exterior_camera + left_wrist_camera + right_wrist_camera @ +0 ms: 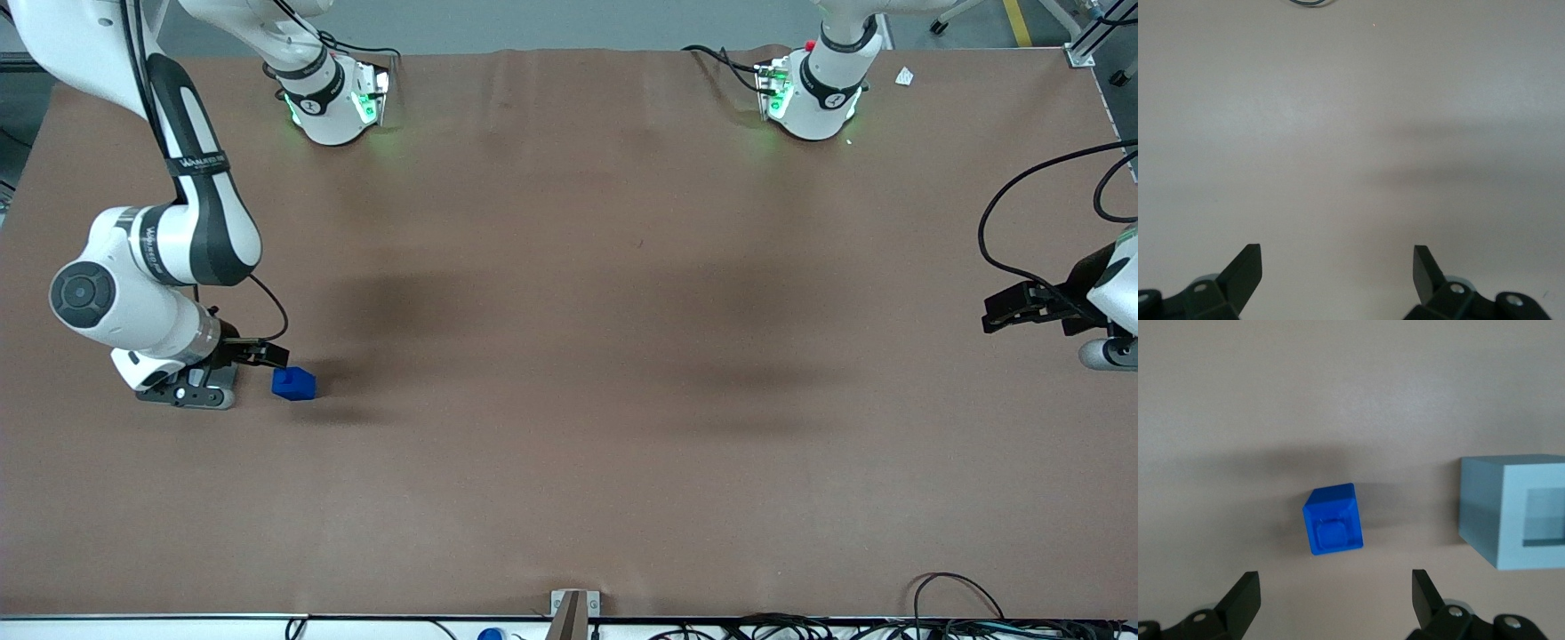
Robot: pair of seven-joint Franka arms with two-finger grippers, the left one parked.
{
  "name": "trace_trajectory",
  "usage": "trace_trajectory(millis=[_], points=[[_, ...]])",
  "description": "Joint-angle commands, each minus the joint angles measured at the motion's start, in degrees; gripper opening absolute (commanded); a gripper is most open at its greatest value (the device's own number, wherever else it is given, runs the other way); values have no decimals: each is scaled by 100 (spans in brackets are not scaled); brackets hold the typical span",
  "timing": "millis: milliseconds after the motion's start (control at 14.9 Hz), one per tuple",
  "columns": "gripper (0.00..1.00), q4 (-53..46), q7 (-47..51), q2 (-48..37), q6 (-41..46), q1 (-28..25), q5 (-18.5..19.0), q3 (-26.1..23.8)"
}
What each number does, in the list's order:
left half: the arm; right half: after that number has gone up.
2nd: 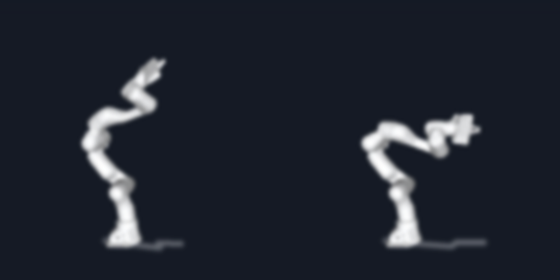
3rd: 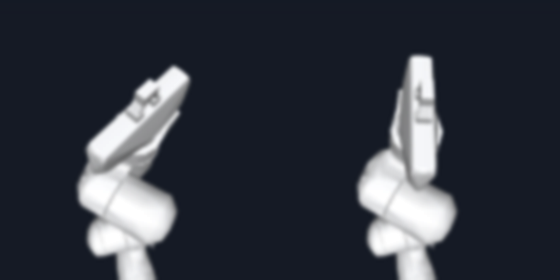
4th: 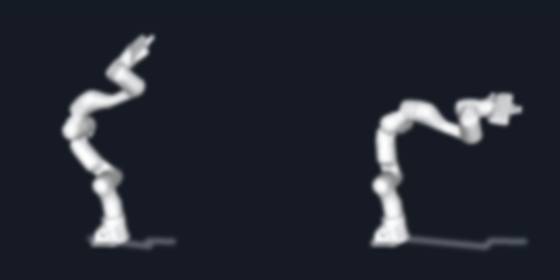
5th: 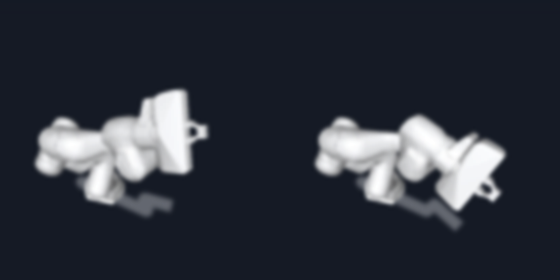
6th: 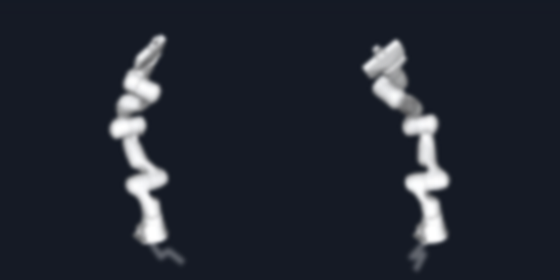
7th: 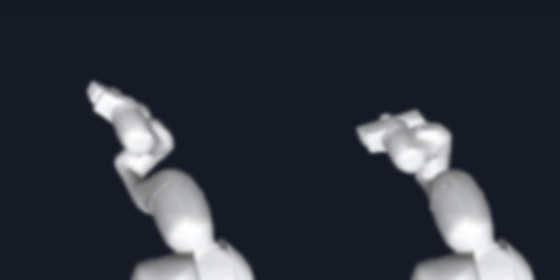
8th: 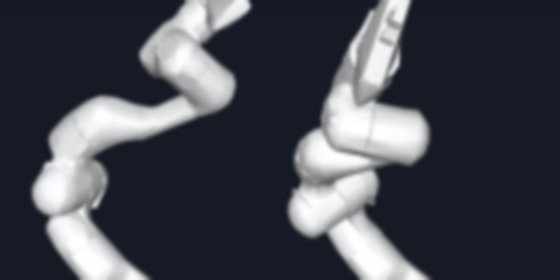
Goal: Insert blue part into gray base with right arm
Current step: 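Close the right gripper on the blue block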
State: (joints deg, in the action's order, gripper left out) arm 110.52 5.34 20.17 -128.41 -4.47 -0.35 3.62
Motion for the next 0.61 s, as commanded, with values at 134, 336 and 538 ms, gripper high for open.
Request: trace_trajectory(millis=[134,336,538], points=[[100,417,98,109,-658,-63,-44,-2],[100,567,98,189,-905,-107,-53,-2],[100,742,90,206,-1177,-116,-44,-2]])
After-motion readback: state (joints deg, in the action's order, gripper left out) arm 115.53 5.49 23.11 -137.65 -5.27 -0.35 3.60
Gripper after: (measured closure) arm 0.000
